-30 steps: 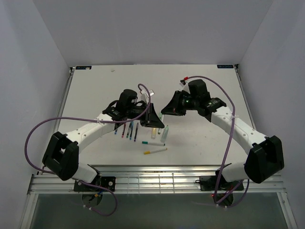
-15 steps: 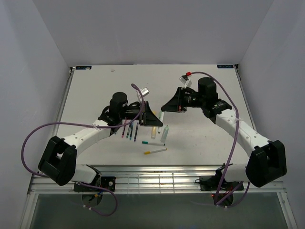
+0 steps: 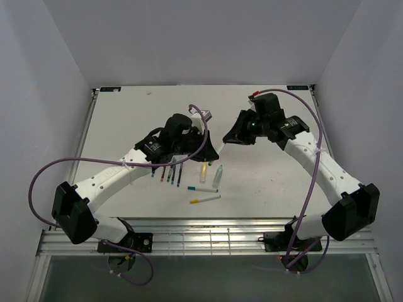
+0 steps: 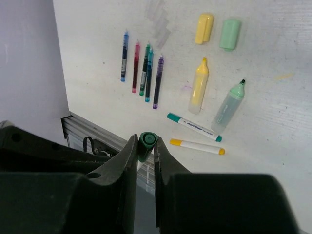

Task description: Open the pen caps

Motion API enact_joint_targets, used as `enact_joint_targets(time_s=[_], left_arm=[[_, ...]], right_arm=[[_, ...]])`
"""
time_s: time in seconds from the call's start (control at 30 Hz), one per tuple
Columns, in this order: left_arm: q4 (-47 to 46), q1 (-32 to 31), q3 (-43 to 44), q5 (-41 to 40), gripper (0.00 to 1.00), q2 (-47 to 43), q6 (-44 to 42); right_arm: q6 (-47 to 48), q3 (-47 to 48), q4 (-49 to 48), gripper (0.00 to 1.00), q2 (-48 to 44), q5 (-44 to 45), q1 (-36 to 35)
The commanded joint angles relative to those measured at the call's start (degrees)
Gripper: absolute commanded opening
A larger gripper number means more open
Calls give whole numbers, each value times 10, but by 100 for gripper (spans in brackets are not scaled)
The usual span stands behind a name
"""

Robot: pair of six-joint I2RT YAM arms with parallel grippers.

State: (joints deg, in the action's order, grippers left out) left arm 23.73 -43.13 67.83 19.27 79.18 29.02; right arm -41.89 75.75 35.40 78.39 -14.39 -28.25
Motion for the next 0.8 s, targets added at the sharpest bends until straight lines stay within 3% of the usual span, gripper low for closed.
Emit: enact_joint_targets(time_s=[0.0, 0.3, 0.37, 0.43, 0.53, 0.6, 0.77], left_arm=[[120, -12, 22, -121, 0, -19, -44], [134, -71, 33, -229, 0, -8, -116], [107, -69, 17, -140, 0, -14, -129], [63, -68, 5, -20, 0, -22, -129], [-16, -53, -48, 103, 0, -47, -58], [-50, -52, -74, 105, 0, -58, -29], [37, -52, -41, -11, 0, -45, -40]], right_arm=[[43, 47, 88, 8, 33, 185, 25], [-1, 96, 134, 8, 106, 156, 25], [1, 96, 125, 8, 127, 108, 35], [6, 65, 45, 8, 126, 38, 39], [6, 64, 4, 8, 141, -9, 43], [15, 76, 8, 8, 151, -6, 44], [96, 151, 98, 8, 228, 23, 48]])
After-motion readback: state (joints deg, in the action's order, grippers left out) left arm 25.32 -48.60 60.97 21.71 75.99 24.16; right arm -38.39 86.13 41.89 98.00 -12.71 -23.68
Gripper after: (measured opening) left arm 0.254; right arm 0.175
